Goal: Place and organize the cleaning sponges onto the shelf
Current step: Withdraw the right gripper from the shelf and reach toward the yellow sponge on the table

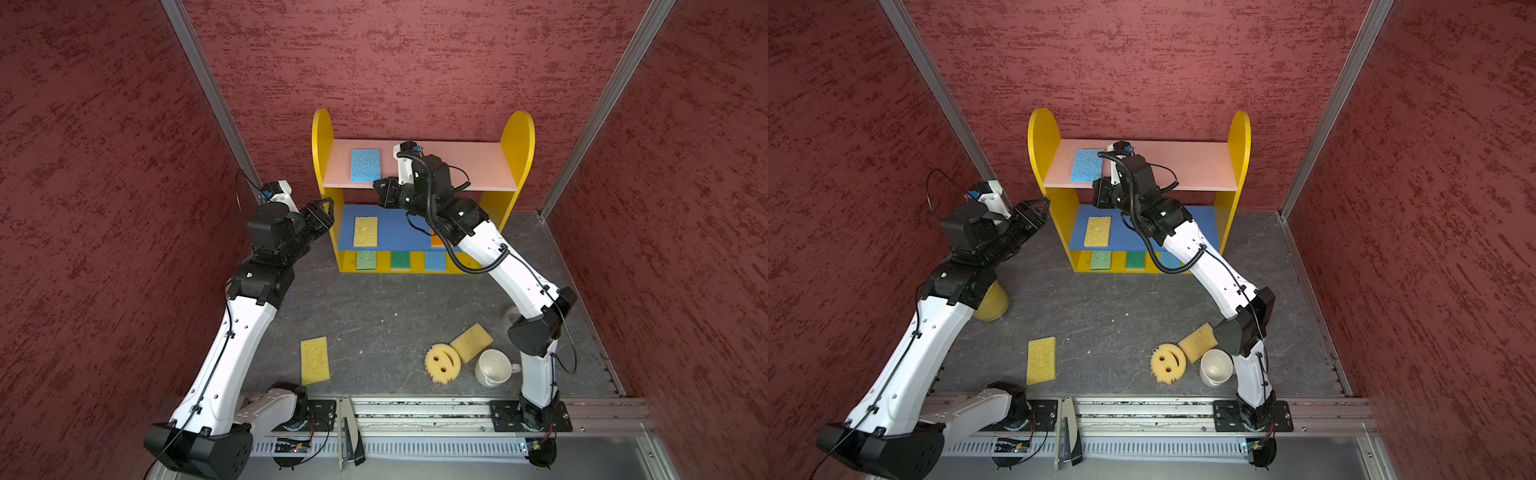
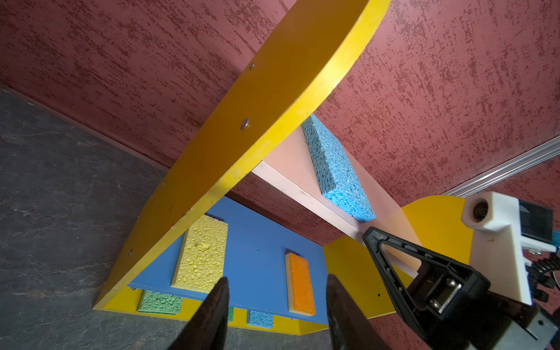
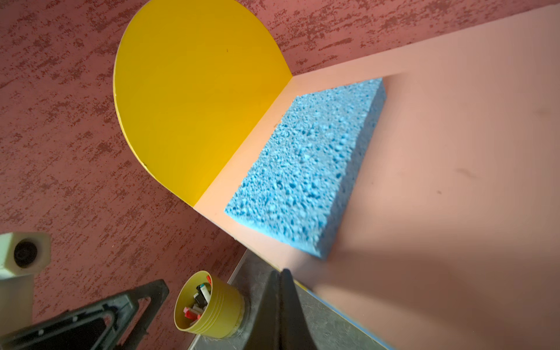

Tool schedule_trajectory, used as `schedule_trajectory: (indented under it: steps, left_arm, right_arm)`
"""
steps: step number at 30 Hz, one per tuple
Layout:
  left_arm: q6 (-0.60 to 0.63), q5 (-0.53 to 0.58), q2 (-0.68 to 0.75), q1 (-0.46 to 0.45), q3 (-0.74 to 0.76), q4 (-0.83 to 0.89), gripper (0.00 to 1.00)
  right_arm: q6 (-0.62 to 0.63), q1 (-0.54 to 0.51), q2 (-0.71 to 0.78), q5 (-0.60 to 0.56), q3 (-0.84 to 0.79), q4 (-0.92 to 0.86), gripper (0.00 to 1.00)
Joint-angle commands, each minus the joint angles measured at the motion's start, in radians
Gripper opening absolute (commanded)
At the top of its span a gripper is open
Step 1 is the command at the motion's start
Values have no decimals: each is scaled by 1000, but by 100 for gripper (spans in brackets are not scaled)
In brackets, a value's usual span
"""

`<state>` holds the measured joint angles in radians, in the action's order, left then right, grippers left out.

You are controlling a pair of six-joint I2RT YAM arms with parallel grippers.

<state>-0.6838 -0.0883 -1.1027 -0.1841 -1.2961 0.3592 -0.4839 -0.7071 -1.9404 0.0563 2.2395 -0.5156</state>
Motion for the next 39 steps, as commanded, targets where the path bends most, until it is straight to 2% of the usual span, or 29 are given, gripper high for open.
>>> schedule_trajectory:
  steps: [1, 6, 9, 14, 18, 22, 28, 30, 33, 39]
  left_arm:
    - [8, -17, 22, 6, 2, 3, 54]
    - [14, 5, 87, 11, 49, 37, 59]
    - [23, 31, 133, 14, 88, 90, 63]
    - [40, 80, 230, 28, 190, 206, 70]
    - [26, 130, 340, 58, 290, 321, 76]
    - [-5, 173, 446, 105, 382, 390, 83]
    - [-40, 218, 474, 195, 428, 512, 100]
    - [-35, 181, 452, 227, 452, 529, 100]
    - [-28, 95, 416, 273, 499, 535, 99]
    - [-13, 2, 411, 357, 612, 547, 100]
  right_arm:
    - [50, -13, 169, -63, -132, 77, 0]
    - [88, -37, 456, -194, -494, 199, 0]
    - [94, -53, 594, -258, -649, 191, 2]
    - [87, -87, 721, -289, -846, 132, 9]
    - [60, -114, 758, -286, -1007, 88, 13]
    - [21, -154, 745, -260, -1152, 99, 20]
    - [-77, -296, 664, -233, -1282, 223, 48]
    - [-84, -351, 609, -218, -1291, 277, 53]
    - [-79, -409, 505, -185, -1282, 343, 55]
    - [-14, -475, 284, -59, -1203, 436, 55]
